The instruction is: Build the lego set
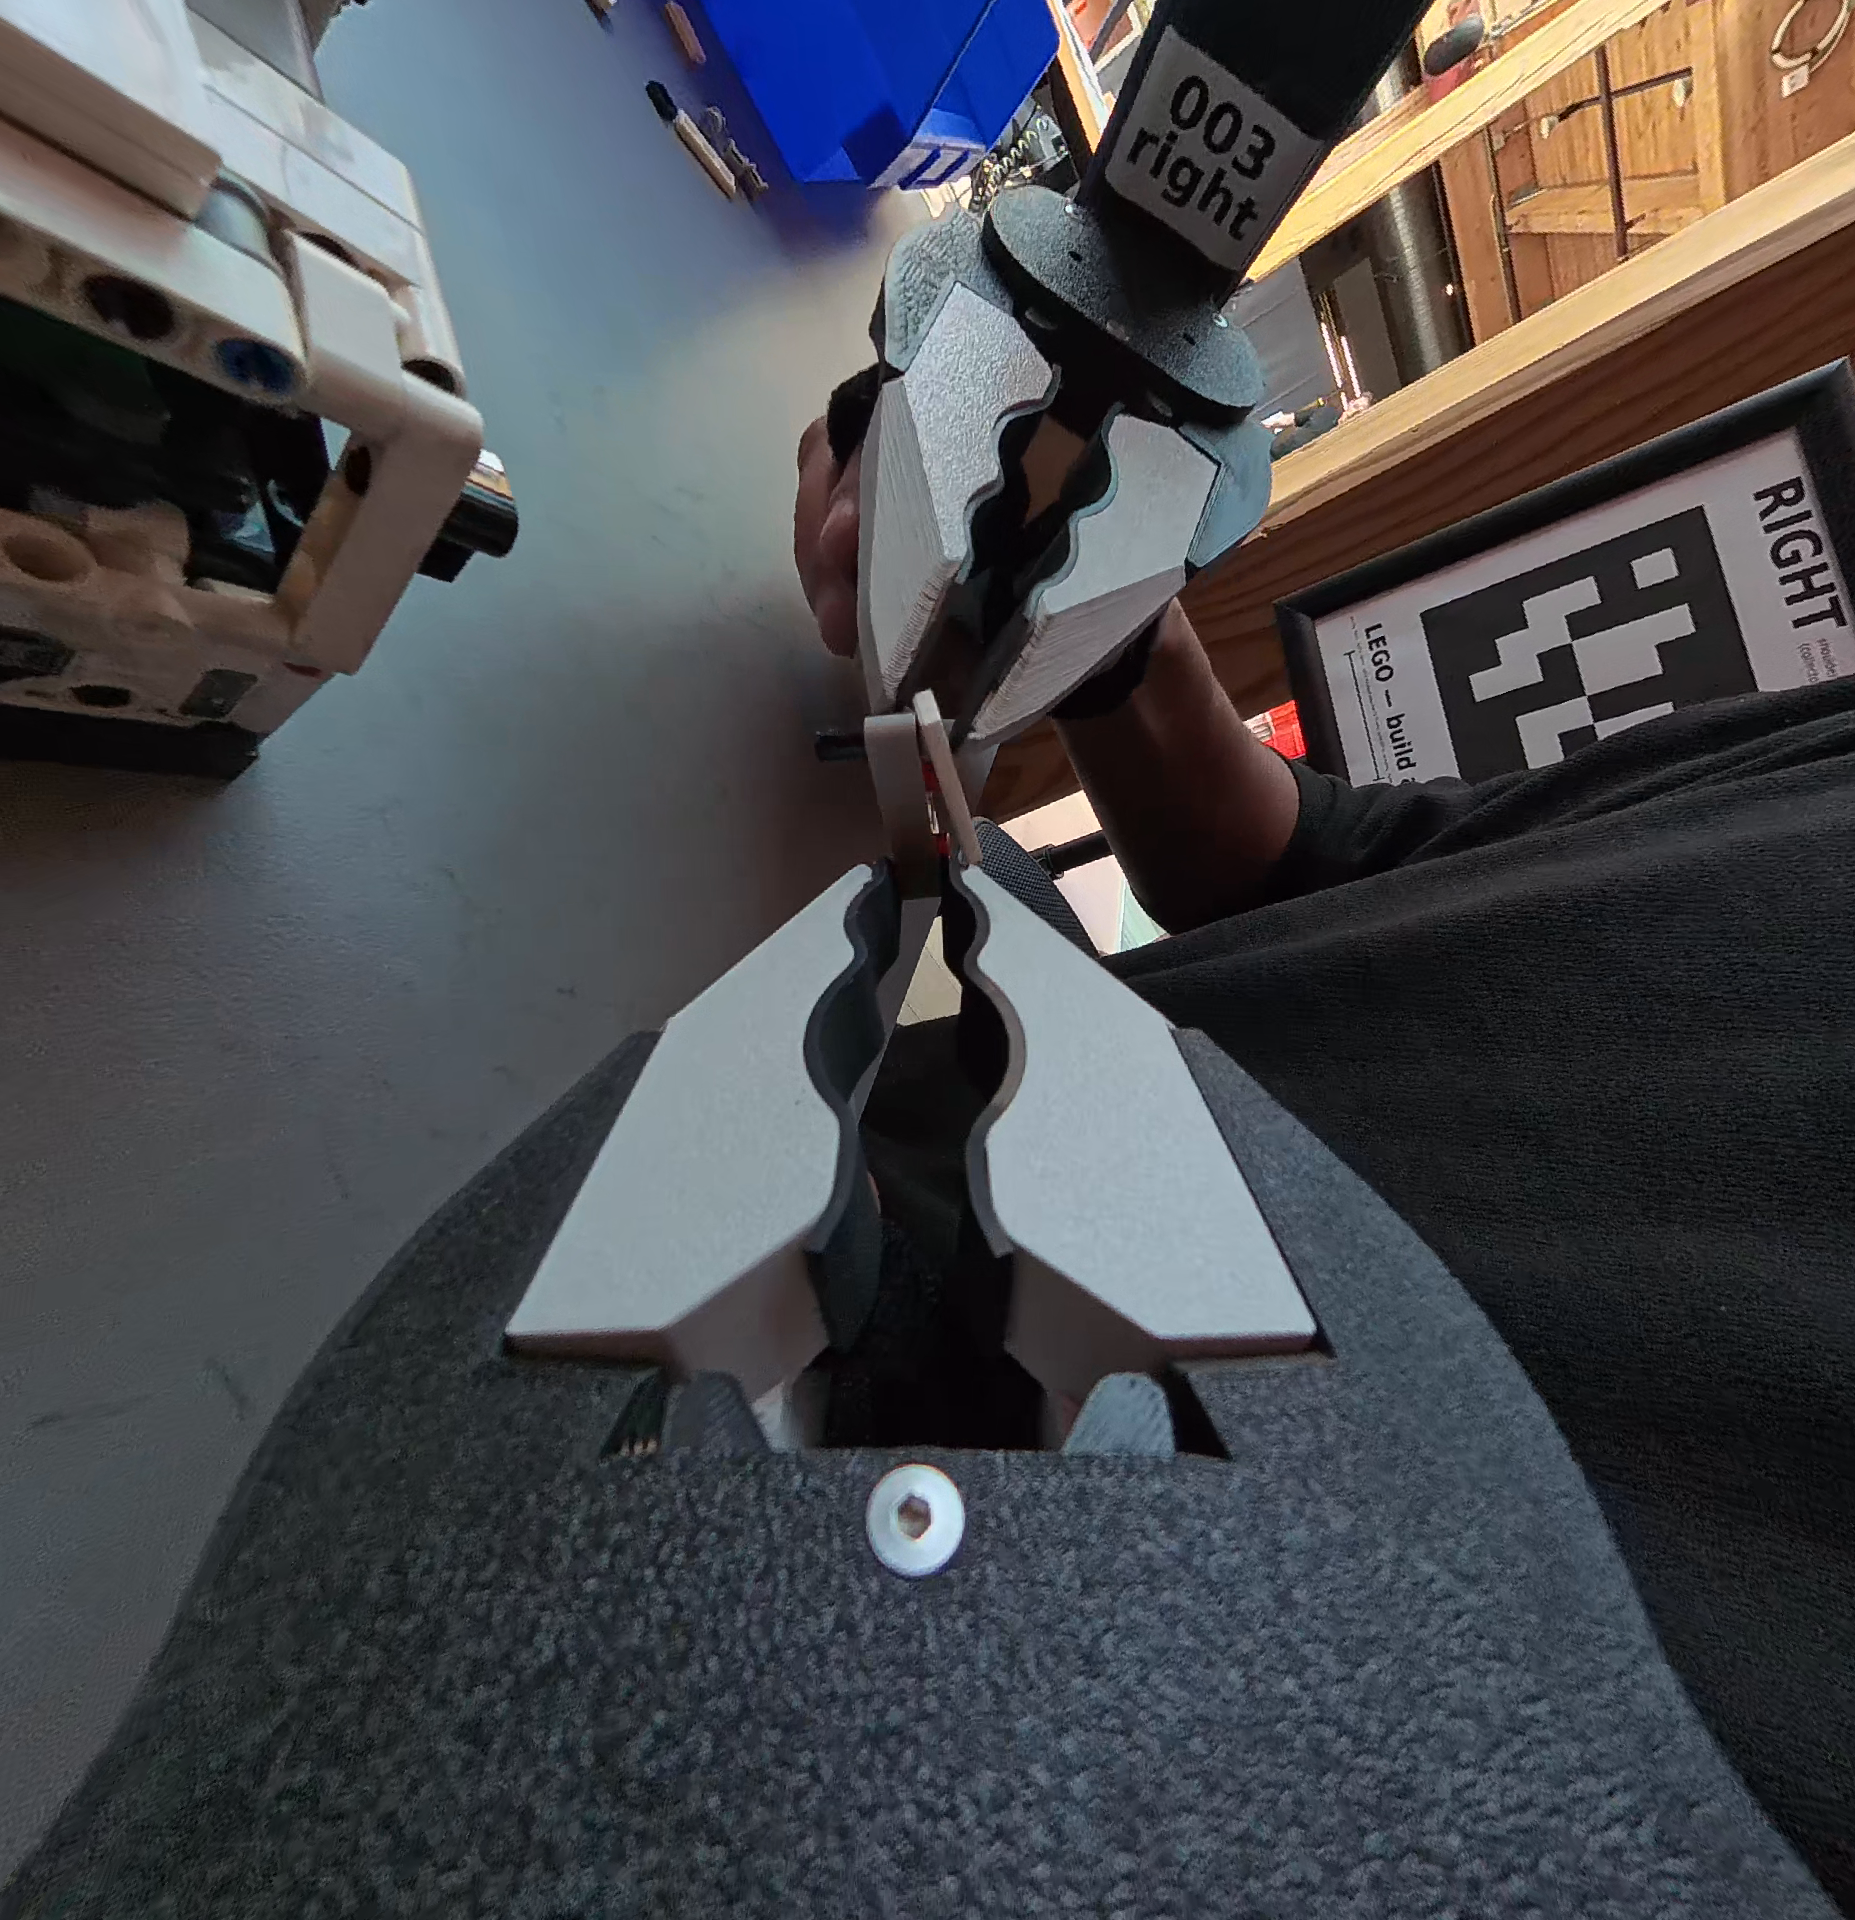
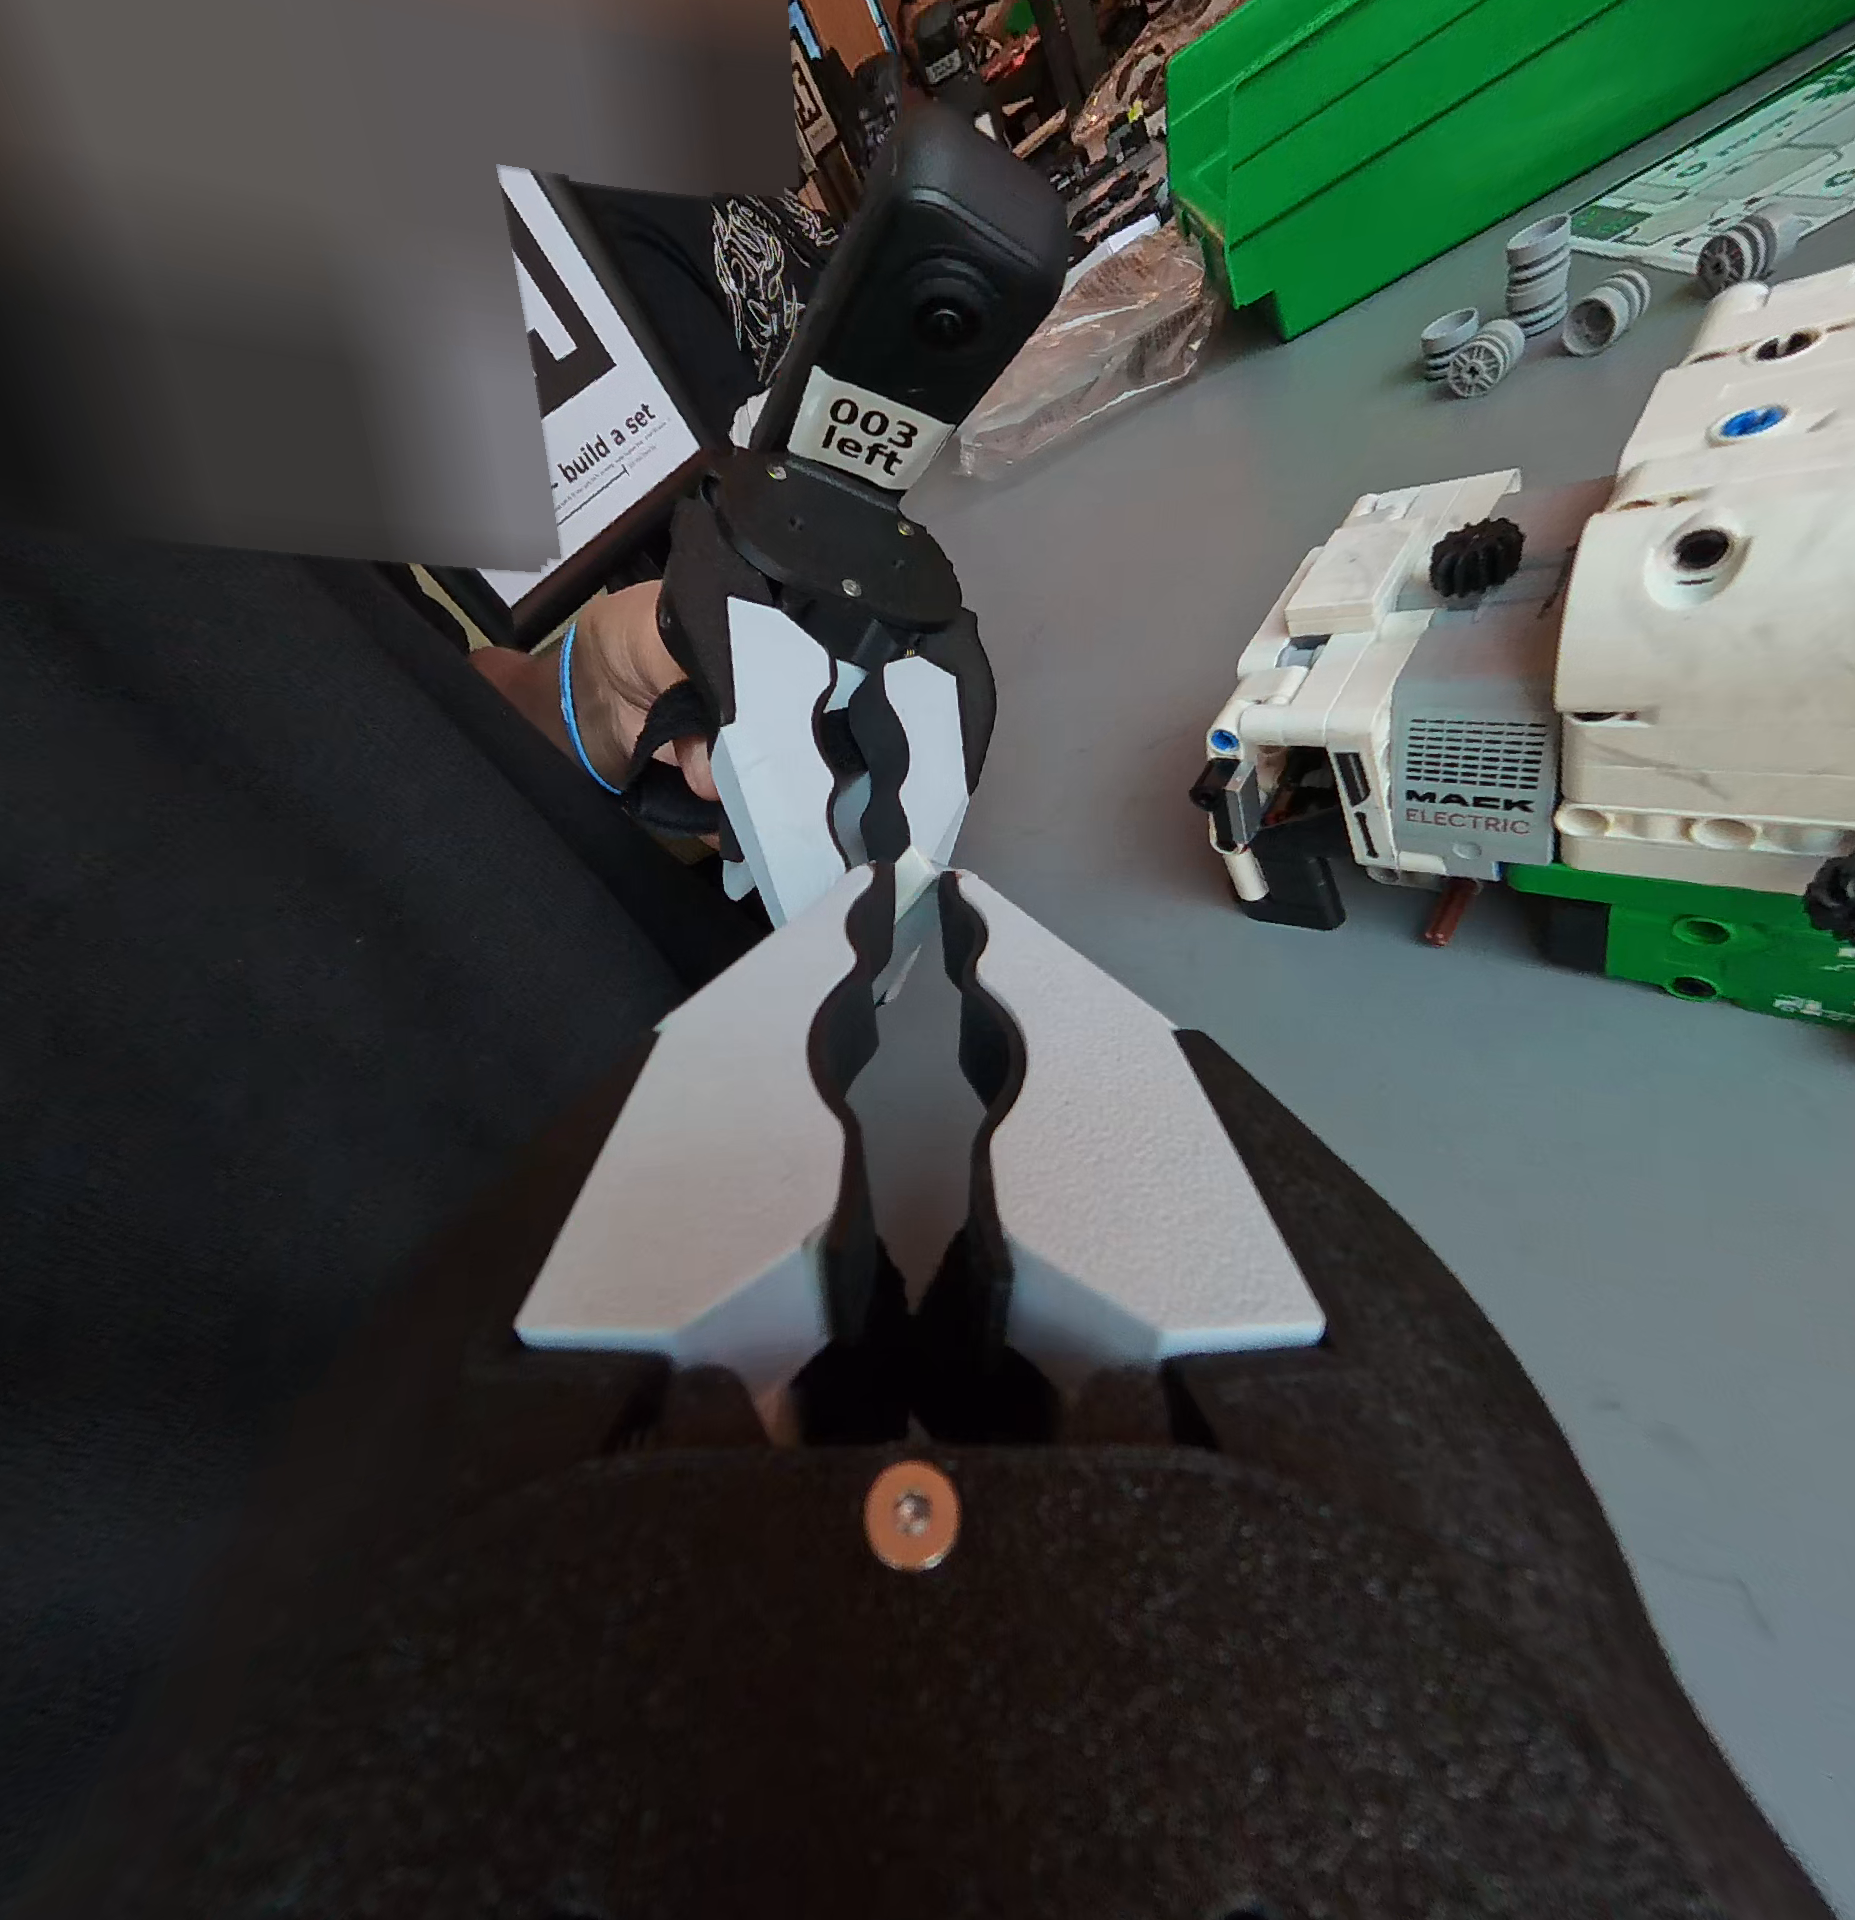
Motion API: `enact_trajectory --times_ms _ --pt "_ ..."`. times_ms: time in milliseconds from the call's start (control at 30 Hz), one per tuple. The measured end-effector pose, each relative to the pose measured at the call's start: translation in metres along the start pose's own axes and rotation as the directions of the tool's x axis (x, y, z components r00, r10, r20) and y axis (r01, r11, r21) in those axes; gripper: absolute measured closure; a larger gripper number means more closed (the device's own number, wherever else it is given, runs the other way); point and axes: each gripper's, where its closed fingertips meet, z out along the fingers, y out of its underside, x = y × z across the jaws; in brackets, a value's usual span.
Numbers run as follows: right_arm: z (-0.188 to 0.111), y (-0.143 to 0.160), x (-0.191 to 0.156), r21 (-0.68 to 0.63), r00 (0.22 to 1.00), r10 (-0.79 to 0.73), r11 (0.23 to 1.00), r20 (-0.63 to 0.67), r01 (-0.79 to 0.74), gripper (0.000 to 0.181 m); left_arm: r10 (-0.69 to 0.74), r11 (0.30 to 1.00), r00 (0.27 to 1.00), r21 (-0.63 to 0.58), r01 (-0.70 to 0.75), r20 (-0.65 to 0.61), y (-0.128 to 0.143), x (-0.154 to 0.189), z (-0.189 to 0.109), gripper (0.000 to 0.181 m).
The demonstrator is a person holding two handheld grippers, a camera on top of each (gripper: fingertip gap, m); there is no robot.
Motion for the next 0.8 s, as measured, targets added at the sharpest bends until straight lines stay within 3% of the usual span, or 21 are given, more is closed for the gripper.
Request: enact_trajectory --times_ms 533,800 --pt "0.004 0.002 0.005 0.078 0.973 0.231 0.970 0.023 -0.232 0.166 -0.043 0.998 0.999 0.043 0.043 -0.020 -0.001 0.000 0.001 0.175" --pt "0.002 -0.008 0.006 0.191 0.931 0.358 0.911 0.071 -0.365 0.165 -0.002 0.988 1.000 0.157 -0.002 0.024 -0.012 0.002 -0.001 0.175"
